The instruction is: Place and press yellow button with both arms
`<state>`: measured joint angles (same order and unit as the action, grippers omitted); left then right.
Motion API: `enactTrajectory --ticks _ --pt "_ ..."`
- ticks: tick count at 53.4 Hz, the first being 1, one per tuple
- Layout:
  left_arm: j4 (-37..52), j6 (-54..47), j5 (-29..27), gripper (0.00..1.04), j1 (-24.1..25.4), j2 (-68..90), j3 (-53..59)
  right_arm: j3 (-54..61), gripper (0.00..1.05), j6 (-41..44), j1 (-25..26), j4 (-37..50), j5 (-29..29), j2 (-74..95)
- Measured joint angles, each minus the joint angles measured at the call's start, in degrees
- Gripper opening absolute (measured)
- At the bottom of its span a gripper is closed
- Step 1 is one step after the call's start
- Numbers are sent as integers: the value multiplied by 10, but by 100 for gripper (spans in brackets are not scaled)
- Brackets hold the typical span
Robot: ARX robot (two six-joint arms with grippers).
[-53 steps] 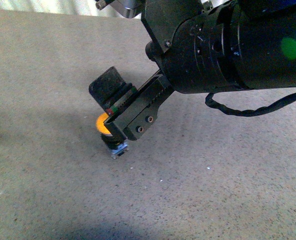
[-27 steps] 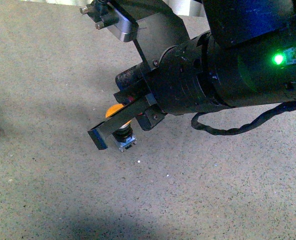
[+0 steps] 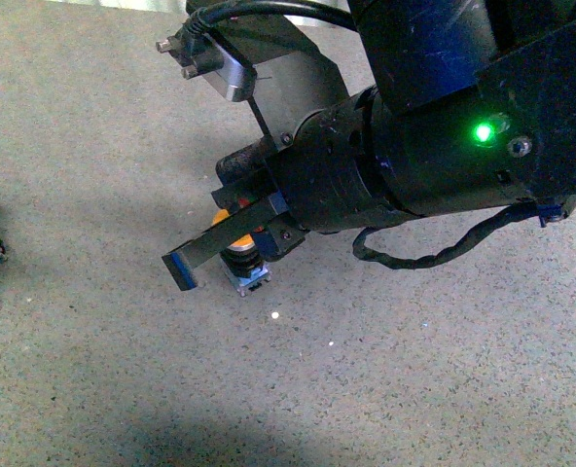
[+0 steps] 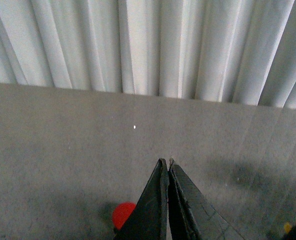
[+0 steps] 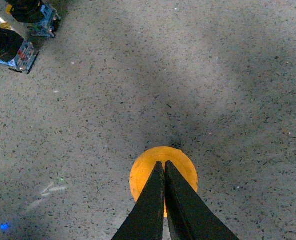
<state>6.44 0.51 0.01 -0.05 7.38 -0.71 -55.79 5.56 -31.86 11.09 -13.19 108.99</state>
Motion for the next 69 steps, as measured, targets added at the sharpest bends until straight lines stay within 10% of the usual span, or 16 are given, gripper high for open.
enactTrajectory --ticks 58,69 --pt "-64 0 0 1 1 -64 0 67 1 -124 90 35 -9 -138" --pt "-64 0 0 1 1 -64 0 142 41 -113 155 52 12 -281"
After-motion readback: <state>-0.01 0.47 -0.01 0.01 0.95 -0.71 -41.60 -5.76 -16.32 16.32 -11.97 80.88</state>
